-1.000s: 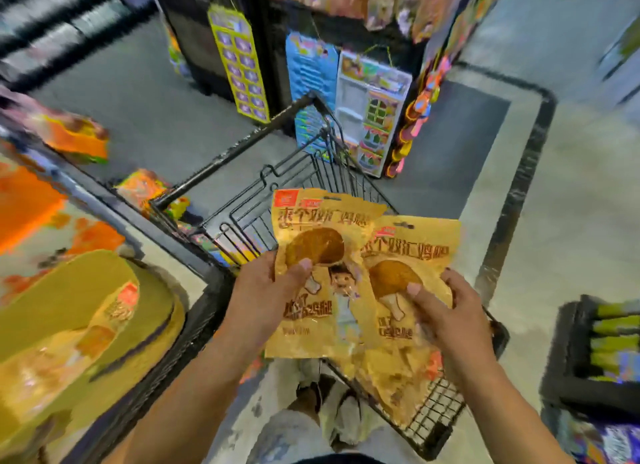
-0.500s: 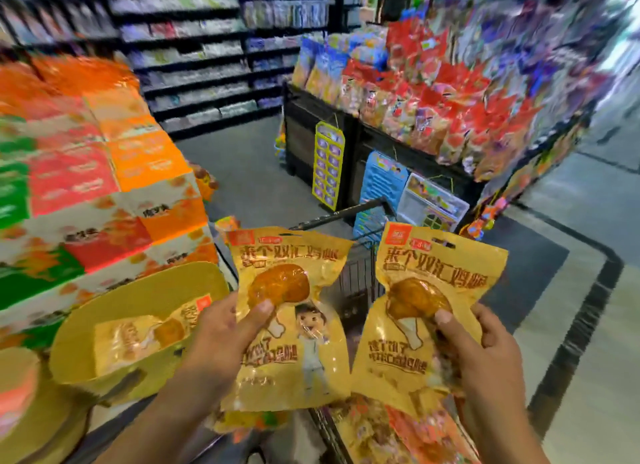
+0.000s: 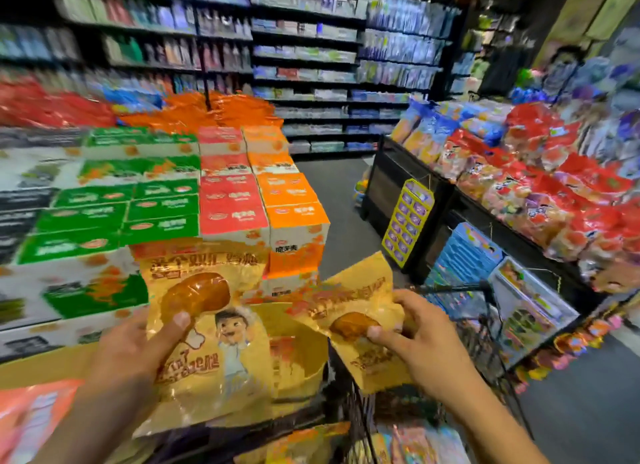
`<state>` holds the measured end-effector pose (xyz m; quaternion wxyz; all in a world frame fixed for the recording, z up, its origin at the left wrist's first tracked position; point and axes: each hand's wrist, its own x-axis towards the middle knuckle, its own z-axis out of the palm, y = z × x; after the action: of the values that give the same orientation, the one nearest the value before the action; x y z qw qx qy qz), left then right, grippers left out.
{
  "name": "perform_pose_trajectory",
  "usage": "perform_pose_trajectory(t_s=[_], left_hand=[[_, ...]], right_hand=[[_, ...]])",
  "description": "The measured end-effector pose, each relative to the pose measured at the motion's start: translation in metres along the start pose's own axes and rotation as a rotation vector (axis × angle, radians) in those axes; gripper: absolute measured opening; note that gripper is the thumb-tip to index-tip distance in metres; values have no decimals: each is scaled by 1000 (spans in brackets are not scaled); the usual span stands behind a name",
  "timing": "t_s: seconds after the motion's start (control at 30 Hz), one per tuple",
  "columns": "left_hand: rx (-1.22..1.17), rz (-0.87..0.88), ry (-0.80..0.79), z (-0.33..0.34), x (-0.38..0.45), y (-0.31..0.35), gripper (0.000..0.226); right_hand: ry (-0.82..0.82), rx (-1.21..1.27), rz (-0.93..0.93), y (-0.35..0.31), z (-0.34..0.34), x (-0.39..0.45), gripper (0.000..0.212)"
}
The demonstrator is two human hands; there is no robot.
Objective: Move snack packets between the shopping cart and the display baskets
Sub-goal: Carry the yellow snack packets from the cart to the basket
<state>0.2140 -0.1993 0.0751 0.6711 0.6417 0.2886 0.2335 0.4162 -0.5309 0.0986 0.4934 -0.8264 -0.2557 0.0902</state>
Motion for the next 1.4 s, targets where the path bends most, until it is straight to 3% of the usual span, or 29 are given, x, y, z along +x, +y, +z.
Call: perform_pose_trajectory(t_s=[0.1, 0.23, 0.33, 0.47, 0.63, 0.7, 0.8, 0.87, 0.97, 1.13, 1.27, 1.4], left_hand=[[3, -24, 151, -61, 27, -13, 70], [0, -88, 199, -114, 43, -39, 70], [42, -63, 244, -132, 42, -32, 69], [108, -59, 277, -134, 32, -11, 68], [112, -36, 242, -121, 34, 6, 35], [106, -24, 245, -121, 35, 8, 23], [175, -32, 140, -117, 39, 7, 31], [168, 5, 68, -113, 45, 8, 27], [251, 61, -72, -101, 59, 16, 26], [532, 182, -418, -76, 101, 29, 13], [734, 247, -780, -31, 143, 25, 25], [1021, 277, -1032, 33, 186, -11, 44]], right_hand=[[-187, -206, -71, -17, 52, 54, 36], [-502, -569, -154, -33, 134, 106, 64], [-706, -731, -191, -30, 190, 128, 65], [-930, -762, -89, -1, 244, 144, 67], [-1088, -831, 107, 52, 283, 142, 75], [-1086, -803, 139, 61, 288, 143, 69], [-995, -870, 33, 58, 291, 141, 42], [-927, -920, -47, 49, 288, 134, 50], [-857, -789, -10, 35, 268, 110, 66], [-663, -530, 92, 26, 203, 55, 57], [-431, -755, -85, 29, 173, 1, 46], [-365, -935, -53, 39, 178, -34, 49]])
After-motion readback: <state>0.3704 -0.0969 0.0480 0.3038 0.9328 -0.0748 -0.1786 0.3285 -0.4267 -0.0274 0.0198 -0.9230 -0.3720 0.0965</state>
